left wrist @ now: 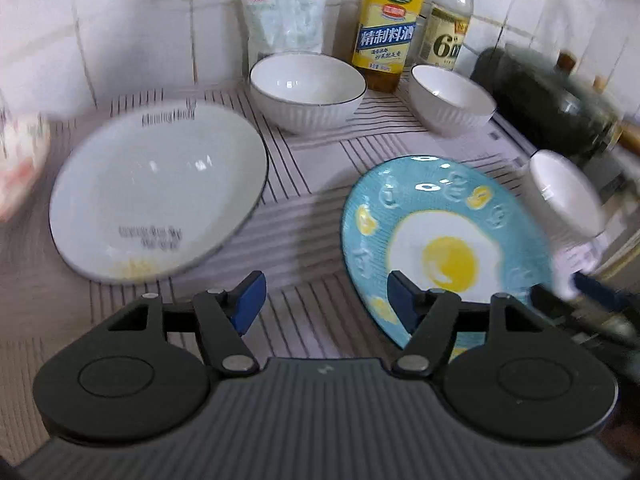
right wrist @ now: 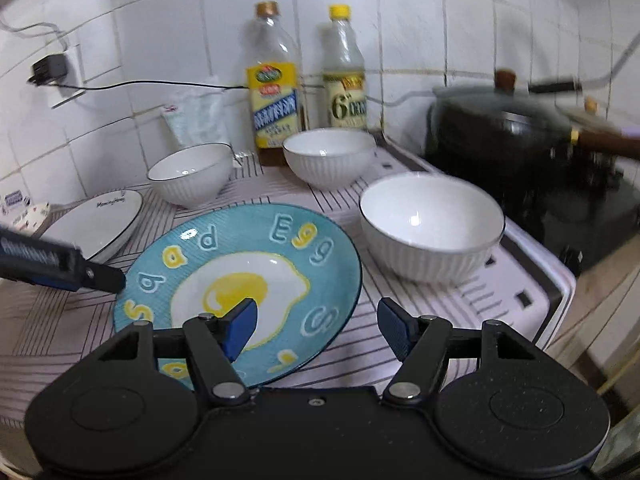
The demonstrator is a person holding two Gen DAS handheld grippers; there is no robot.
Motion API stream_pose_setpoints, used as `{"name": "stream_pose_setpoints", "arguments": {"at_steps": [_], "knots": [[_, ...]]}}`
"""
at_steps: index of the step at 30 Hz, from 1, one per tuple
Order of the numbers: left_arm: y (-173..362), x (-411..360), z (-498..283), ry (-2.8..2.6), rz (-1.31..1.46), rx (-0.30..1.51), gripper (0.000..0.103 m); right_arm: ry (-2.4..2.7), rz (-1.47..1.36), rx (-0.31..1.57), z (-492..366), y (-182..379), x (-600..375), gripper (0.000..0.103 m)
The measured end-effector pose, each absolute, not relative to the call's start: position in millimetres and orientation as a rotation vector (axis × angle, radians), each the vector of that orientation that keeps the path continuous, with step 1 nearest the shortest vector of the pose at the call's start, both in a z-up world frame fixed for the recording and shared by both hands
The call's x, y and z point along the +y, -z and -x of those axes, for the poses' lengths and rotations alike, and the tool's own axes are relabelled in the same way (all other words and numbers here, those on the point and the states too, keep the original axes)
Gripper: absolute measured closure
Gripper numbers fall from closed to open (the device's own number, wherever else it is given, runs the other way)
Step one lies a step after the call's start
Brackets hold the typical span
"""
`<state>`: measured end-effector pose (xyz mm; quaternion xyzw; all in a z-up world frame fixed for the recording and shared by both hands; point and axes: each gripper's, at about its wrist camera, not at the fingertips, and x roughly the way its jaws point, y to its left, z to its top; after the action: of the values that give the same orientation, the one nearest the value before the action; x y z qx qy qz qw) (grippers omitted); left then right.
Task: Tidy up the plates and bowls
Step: 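Grasp the rim of the blue egg-print plate with both grippers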
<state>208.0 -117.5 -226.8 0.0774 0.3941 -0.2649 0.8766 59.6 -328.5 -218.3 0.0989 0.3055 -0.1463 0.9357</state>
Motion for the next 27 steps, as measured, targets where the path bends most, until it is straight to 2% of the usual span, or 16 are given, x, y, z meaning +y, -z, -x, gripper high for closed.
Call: {"name": "stream_pose_setpoints", "arguments": {"at_steps": [3,7,9,10,12,15,16,20,27], "knots": [[234.2,-127.0,-212.0,0.573,-0.202,0.805,0.037,0.311,-0.223,0.666,-67.7,226.9,-331.3,0.033],[243.8,-131.5,-222.0,0.609,-0.147,0.884,0.037,0.297,-0.298,0.657,-73.0,232.8,-337.3,0.041],[246.9,-134.3,-225.7,0.628,-0.130,0.921,0.040,0.286,-0.316,0.656,-76.0,235.7,-339.5,0.049],[248.2,-135.2,-227.3,0.631,-0.119,0.936,0.040,0.276,-0.320,0.660,-77.9,237.5,-339.8,0.057],[249.1,-134.8,-230.9,0.628,-0.083,0.957,0.040,0.273,-0.335,0.667,-80.2,240.1,-340.9,0.063],[248.6,-137.8,-235.4,0.622,-0.081,0.957,0.053,0.276,-0.363,0.655,-81.6,243.3,-346.0,0.070],[248.7,-139.5,-237.0,0.618,-0.088,0.957,0.061,0.275,-0.372,0.651,-81.7,243.6,-347.5,0.070],[248.7,-138.9,-243.2,0.644,-0.040,0.986,0.080,0.287,-0.382,0.634,-82.3,245.5,-346.6,0.071],[249.8,-141.6,-245.0,0.631,0.003,1.015,0.082,0.286,-0.410,0.626,-82.9,246.1,-351.3,0.072]]}}
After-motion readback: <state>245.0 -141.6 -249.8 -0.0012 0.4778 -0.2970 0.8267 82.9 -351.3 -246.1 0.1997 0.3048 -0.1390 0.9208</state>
